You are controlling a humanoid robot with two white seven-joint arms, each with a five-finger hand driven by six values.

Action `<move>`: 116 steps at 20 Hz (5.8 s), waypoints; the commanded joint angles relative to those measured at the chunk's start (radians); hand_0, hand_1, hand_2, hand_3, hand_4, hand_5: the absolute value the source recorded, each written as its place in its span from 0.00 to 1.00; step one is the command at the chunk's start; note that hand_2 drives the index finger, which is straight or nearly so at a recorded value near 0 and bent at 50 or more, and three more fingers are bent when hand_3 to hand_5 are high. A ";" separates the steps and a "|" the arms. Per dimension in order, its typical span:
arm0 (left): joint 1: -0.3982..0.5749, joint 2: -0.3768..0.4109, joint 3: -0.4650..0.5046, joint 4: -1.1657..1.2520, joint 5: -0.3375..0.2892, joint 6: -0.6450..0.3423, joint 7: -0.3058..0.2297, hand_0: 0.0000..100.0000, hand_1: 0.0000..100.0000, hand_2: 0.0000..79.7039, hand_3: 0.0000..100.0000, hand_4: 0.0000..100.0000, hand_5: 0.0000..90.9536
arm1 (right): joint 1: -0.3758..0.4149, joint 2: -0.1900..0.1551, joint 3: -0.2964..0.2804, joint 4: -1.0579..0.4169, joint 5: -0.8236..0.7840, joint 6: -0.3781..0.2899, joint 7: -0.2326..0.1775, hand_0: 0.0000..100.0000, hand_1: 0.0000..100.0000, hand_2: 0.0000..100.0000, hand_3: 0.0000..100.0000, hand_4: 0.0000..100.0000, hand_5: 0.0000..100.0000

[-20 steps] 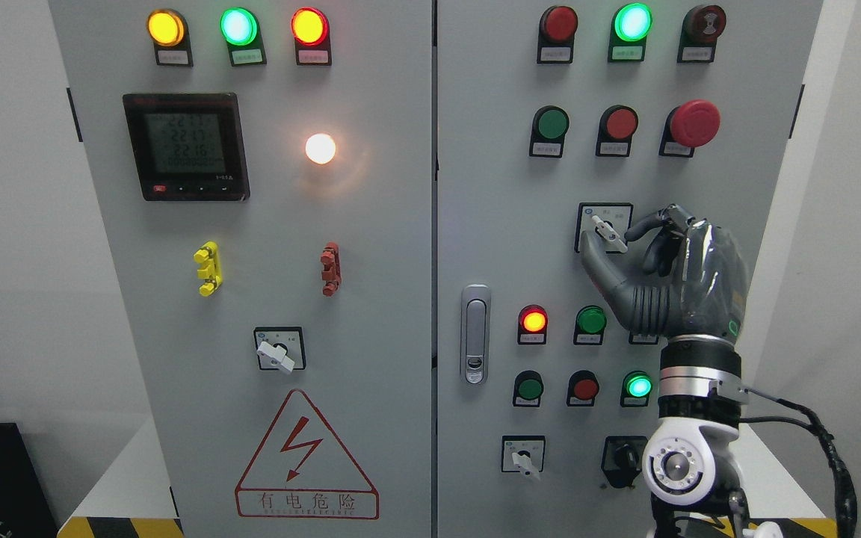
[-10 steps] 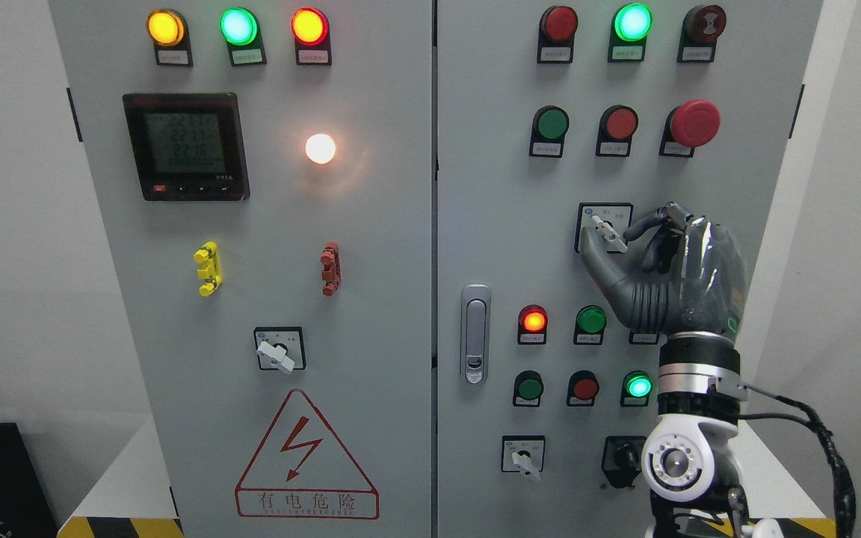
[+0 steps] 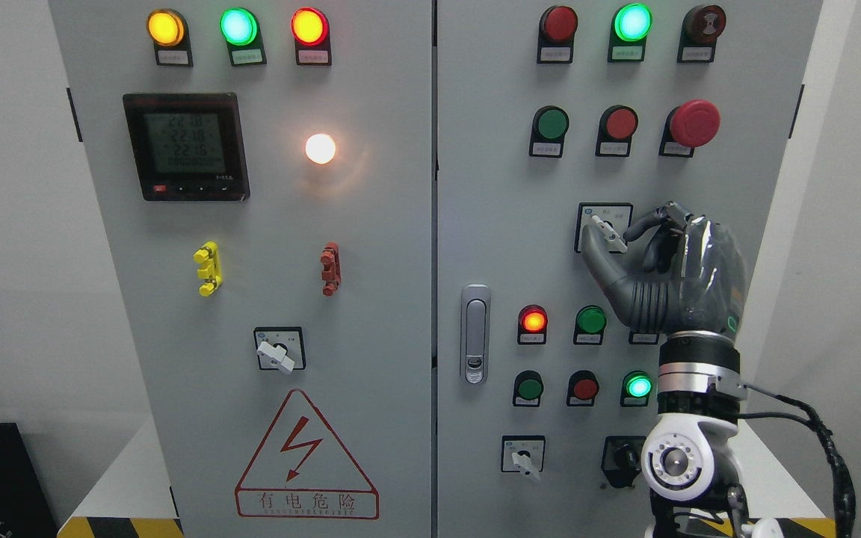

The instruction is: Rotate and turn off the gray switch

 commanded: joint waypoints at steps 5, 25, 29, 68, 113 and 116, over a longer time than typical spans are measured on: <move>-0.009 0.000 0.008 -0.026 0.020 -0.001 -0.001 0.12 0.39 0.00 0.00 0.00 0.00 | 0.000 0.000 0.028 0.001 0.000 0.000 0.000 0.24 0.45 0.66 0.99 1.00 1.00; -0.009 0.000 0.008 -0.026 0.020 -0.001 -0.001 0.12 0.39 0.00 0.00 0.00 0.00 | -0.006 0.002 0.035 0.002 -0.001 0.000 0.002 0.35 0.45 0.70 1.00 1.00 1.00; -0.009 0.000 0.008 -0.026 0.020 -0.001 -0.001 0.12 0.39 0.00 0.00 0.00 0.00 | -0.006 0.003 0.037 0.002 -0.001 0.000 0.000 0.37 0.46 0.70 1.00 1.00 1.00; -0.009 0.000 0.008 -0.026 0.020 -0.001 -0.001 0.12 0.39 0.00 0.00 0.00 0.00 | 0.001 0.002 0.034 -0.010 -0.001 -0.012 0.000 0.33 0.40 0.73 1.00 1.00 1.00; -0.009 0.000 0.008 -0.026 0.018 -0.001 -0.001 0.12 0.39 0.00 0.00 0.00 0.00 | 0.394 -0.348 0.035 -0.346 -0.026 -0.432 -0.016 0.23 0.16 0.05 0.01 0.00 0.00; -0.009 0.000 0.008 -0.026 0.020 -0.001 -0.001 0.12 0.39 0.00 0.00 0.00 0.00 | 0.417 -0.357 0.037 -0.346 -0.026 -0.437 -0.018 0.23 0.16 0.05 0.00 0.00 0.00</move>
